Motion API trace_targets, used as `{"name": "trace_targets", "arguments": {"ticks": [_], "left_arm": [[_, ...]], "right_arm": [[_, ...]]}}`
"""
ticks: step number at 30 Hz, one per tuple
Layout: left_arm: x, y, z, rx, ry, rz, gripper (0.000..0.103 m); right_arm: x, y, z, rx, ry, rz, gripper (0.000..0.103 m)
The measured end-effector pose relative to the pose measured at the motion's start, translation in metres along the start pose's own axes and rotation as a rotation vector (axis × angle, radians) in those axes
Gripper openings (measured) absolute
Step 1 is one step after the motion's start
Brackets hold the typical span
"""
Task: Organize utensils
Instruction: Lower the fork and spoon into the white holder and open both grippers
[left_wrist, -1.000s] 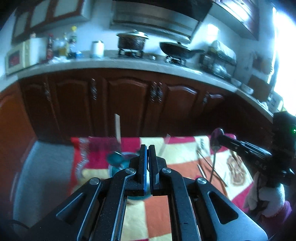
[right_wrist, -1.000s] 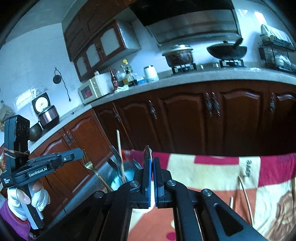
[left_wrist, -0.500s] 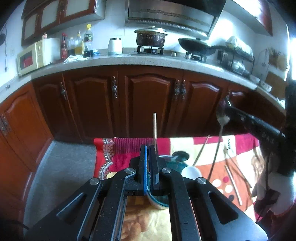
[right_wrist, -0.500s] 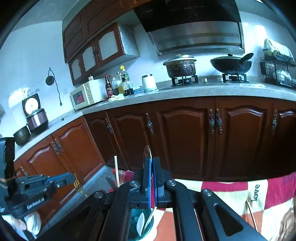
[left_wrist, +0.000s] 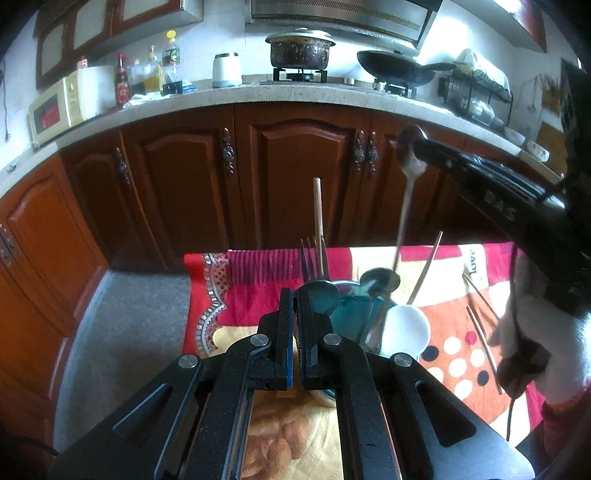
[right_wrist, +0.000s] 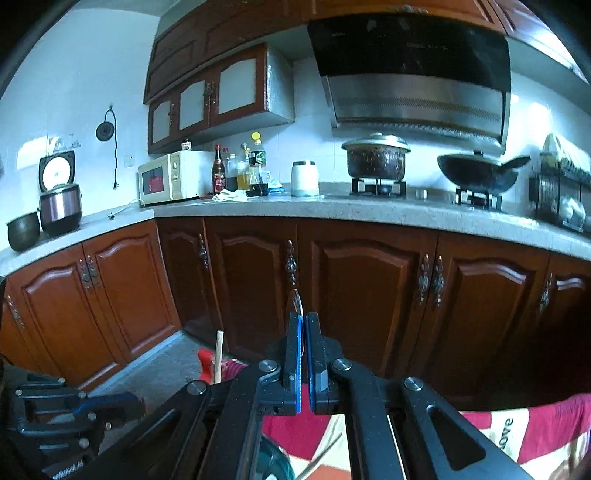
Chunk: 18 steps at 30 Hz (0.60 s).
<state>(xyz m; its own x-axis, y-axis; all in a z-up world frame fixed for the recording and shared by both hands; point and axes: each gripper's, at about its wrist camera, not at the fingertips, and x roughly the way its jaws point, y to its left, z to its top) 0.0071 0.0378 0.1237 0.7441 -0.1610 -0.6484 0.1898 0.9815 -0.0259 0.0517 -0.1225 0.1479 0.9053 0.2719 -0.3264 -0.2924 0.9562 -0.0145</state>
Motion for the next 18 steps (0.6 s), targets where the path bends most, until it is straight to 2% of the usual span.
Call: {"name": "trace_targets", "arguments": {"ticks": [5, 13, 18], "left_arm": [[0.006, -0.004, -0.005, 0.007, 0.015, -0.003, 0.001], [0.014, -0.007, -0.01, -0.001, 0.035, -0.003, 0.0], [0.018, -0.01, -0.014, -0.006, 0.045, -0.005, 0.001]], "right_arm": [[0.011, 0.012, -0.005, -0.072, -0.031, -0.03, 0.002], [0.02, 0.019, -0.021, -0.11, -0.002, -0.016, 0.002], [0.02, 0.017, -0.032, -0.109, 0.048, 0.014, 0.002]]}}
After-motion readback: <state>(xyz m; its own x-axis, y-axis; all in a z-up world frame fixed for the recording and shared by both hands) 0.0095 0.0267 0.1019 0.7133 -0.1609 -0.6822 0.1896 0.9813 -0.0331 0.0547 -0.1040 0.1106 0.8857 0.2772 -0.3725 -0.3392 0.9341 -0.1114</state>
